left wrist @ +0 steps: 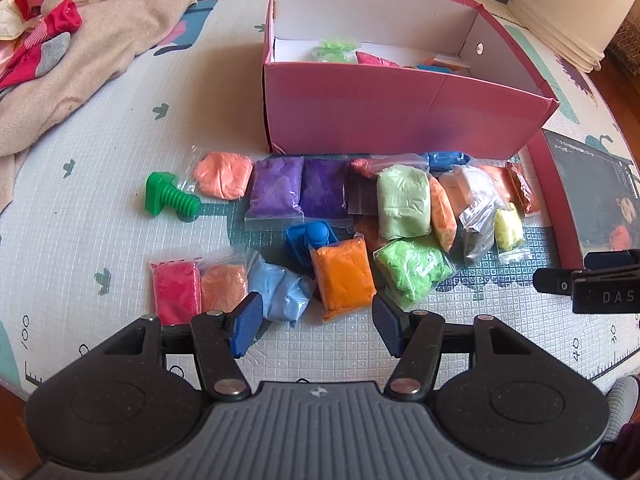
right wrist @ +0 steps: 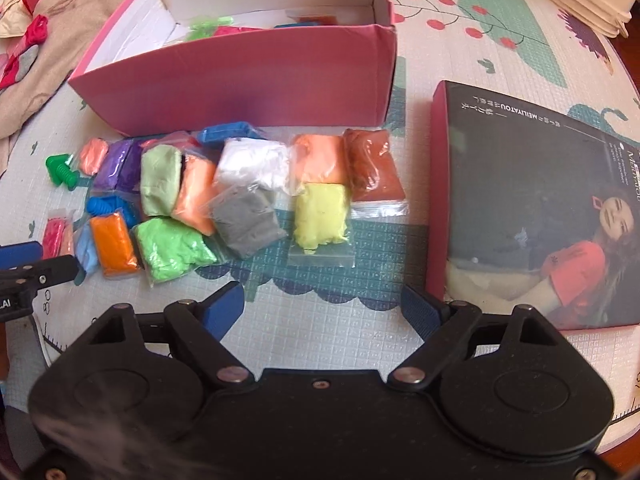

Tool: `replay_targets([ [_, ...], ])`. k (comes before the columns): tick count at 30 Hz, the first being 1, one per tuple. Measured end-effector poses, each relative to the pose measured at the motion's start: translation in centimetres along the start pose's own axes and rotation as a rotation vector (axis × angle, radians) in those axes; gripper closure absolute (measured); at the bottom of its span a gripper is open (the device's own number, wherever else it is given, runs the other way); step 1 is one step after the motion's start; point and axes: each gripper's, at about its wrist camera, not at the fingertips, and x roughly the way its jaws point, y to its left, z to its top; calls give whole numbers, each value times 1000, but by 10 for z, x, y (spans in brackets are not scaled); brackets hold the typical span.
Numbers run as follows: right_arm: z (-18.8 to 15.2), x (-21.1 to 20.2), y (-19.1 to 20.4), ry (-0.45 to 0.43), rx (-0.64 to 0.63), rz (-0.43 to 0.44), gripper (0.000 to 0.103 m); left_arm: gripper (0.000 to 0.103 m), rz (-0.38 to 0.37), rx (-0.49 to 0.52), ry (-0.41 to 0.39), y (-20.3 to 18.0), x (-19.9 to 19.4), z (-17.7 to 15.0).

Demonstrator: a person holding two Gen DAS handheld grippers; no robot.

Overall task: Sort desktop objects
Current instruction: 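Move the right gripper down toward the yellow clay bag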

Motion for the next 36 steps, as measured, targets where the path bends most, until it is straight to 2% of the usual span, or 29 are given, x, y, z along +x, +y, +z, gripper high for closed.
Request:
replay_targets([
  [4,4,11,-10,-5,25,-4,16,44,4,30,12,-7,9,0],
  [10,11,28,-24,-12,63,-11,16,44,19,84,-16,-17,9,3],
  [17,20,48,-27,-2,57,-10,16,44,6,43,-46,-12,6,16],
  [27,25,63,-31,-5,86,-3,18,44,-92,25,-89,-22,13,38],
  [36,24,66,-37,-3,96,23,18,44,-127,23,-80,-33,22,43],
])
